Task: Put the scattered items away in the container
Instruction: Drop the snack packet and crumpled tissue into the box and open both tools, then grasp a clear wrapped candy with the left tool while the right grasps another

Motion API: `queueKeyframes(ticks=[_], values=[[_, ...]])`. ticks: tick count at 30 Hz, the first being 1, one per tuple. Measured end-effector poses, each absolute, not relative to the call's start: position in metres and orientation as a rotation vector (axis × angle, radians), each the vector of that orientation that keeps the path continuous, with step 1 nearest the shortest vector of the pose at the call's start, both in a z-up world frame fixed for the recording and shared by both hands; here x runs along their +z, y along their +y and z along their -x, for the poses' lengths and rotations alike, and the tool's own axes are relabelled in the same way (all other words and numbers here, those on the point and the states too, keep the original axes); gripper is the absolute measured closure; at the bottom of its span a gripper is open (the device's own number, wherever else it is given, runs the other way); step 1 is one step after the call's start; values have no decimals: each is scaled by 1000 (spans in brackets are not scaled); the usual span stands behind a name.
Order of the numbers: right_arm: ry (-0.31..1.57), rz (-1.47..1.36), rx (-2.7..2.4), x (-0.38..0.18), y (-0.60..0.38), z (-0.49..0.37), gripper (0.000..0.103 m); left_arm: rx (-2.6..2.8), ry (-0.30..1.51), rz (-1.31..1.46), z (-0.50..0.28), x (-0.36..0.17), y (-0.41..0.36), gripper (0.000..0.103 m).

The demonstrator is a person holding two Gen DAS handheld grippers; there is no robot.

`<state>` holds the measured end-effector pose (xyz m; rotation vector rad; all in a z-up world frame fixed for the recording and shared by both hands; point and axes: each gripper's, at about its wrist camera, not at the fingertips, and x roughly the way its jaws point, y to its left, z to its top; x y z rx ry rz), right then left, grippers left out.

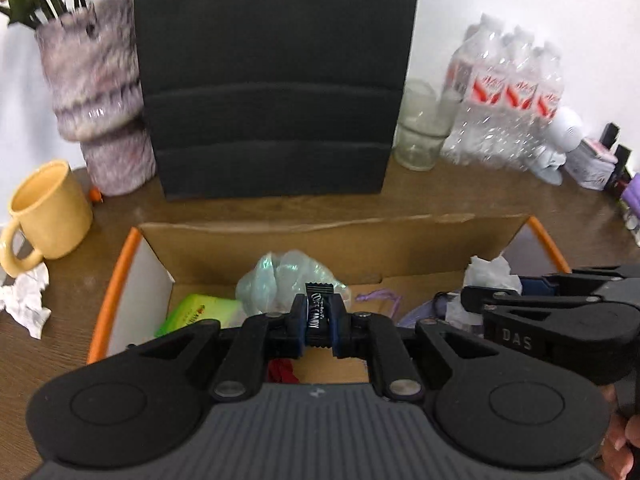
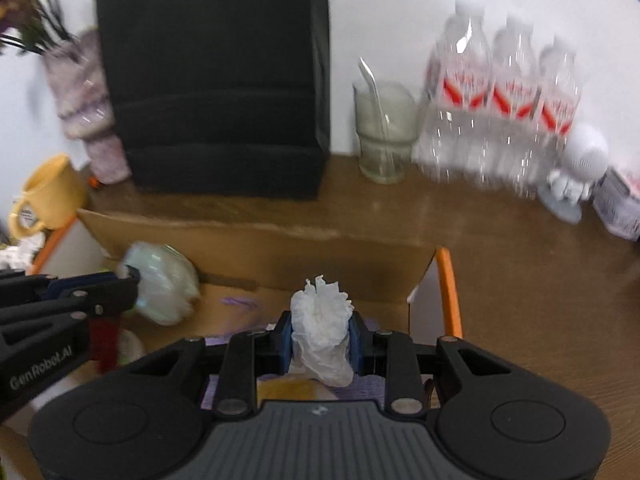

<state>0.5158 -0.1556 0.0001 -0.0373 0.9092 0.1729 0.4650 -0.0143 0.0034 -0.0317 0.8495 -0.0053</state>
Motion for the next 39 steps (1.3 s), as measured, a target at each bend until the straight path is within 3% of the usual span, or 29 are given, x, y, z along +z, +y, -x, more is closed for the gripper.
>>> queueKeyframes(ticks=[3,4,5,7,8,10,12,15,20,28,39], values=[[938,27,174,-10,-157,-522,74,-17,865,23,-466,-1,-14,89],[945,28,175,-12,-157,-522,68,-18,865,20,-466,-1,-15,80],[948,30,179,-13,-157,-522,66,-16,859,18,-464,1,-15,59],[945,34,195,-11,-156,-519,60,-11,825,11,-458,6,-14,49],[936,36,201,-8,-155,-515,50,-9,808,3,-454,10,-14,47],[905,54,197,0,-152,-507,28,-2,777,-1,-445,19,-11,34],[869,82,190,10,-151,-499,26,11,739,3,-434,30,-7,16],[841,56,222,25,-156,-485,17,10,683,16,-412,47,1,2],[770,46,266,48,-162,-449,9,-29,599,25,-368,63,12,0],[634,69,302,66,-168,-356,9,-47,522,80,-284,48,40,0],[553,49,345,0,-158,-249,13,-31,571,112,-217,-18,54,0]])
